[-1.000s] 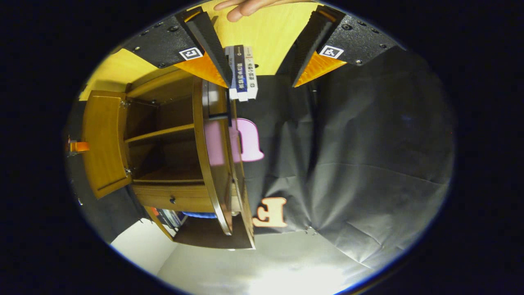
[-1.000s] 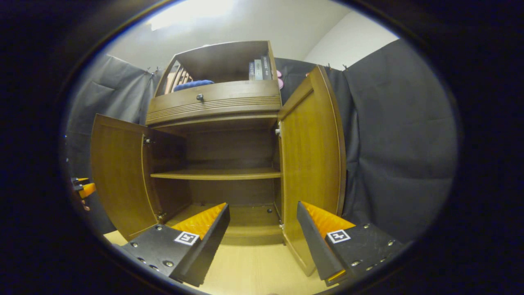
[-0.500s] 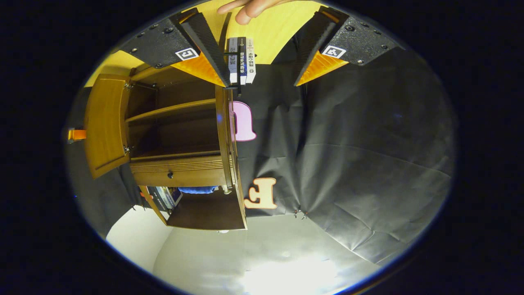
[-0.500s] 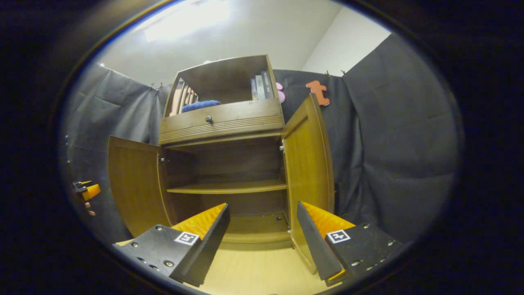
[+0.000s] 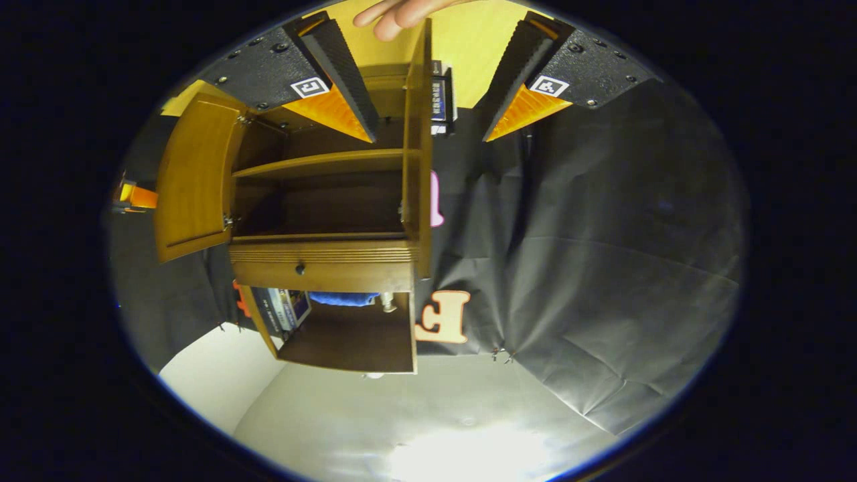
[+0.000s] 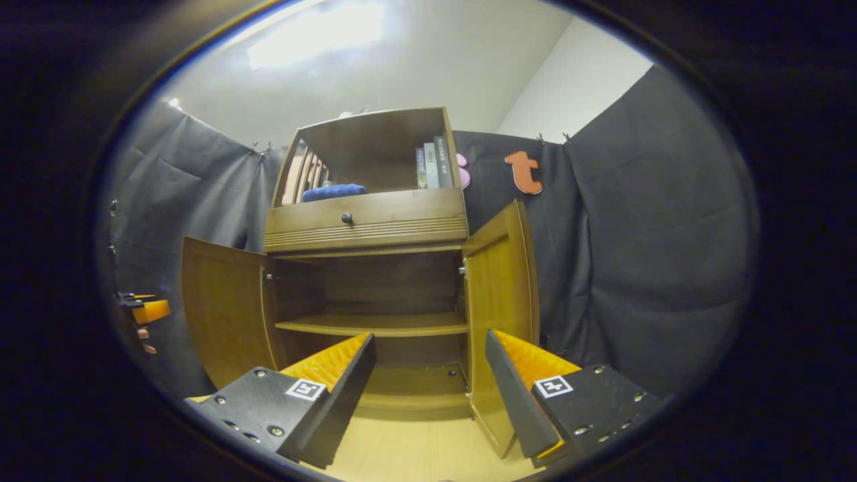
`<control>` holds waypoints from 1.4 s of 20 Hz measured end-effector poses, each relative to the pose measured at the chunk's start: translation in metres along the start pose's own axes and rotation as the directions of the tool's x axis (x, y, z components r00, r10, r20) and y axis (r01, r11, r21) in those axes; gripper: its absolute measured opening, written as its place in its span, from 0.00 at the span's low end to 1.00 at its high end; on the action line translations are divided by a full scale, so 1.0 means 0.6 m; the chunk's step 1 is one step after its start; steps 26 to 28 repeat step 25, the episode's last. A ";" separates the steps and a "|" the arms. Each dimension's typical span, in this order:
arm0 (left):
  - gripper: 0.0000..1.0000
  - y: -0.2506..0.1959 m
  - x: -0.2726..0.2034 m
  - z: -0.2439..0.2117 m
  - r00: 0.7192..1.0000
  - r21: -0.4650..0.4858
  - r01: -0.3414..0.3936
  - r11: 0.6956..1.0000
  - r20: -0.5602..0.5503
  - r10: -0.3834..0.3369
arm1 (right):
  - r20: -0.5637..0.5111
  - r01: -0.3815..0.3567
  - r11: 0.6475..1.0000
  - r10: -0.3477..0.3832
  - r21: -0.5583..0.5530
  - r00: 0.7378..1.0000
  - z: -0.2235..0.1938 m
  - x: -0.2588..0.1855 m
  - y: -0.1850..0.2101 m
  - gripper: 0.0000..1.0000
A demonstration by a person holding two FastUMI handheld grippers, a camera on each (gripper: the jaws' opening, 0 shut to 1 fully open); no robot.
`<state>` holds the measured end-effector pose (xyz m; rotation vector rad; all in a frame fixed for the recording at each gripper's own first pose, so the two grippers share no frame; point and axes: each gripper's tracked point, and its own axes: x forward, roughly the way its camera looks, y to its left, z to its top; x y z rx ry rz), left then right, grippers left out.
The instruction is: Open the right door of the double-door shoe cabinet with the right hand, and open the left door with the left hand.
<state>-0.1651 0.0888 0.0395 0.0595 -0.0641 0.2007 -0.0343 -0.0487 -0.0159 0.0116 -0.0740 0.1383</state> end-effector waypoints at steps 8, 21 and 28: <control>0.91 -0.146 0.048 0.015 0.995 0.002 0.101 0.995 0.013 -0.101 | -0.011 -0.003 1.000 0.003 0.011 1.000 0.011 0.051 0.022 0.97; 0.92 -0.293 0.176 -0.089 0.976 -0.003 0.190 0.982 -0.107 -0.189 | -0.063 -0.034 0.999 0.034 -0.002 0.997 -0.037 0.127 0.057 0.98; 0.94 -0.307 0.201 -0.113 0.974 0.008 0.187 0.982 -0.130 -0.184 | -0.070 -0.053 0.998 0.051 -0.025 0.996 -0.055 0.139 0.077 0.98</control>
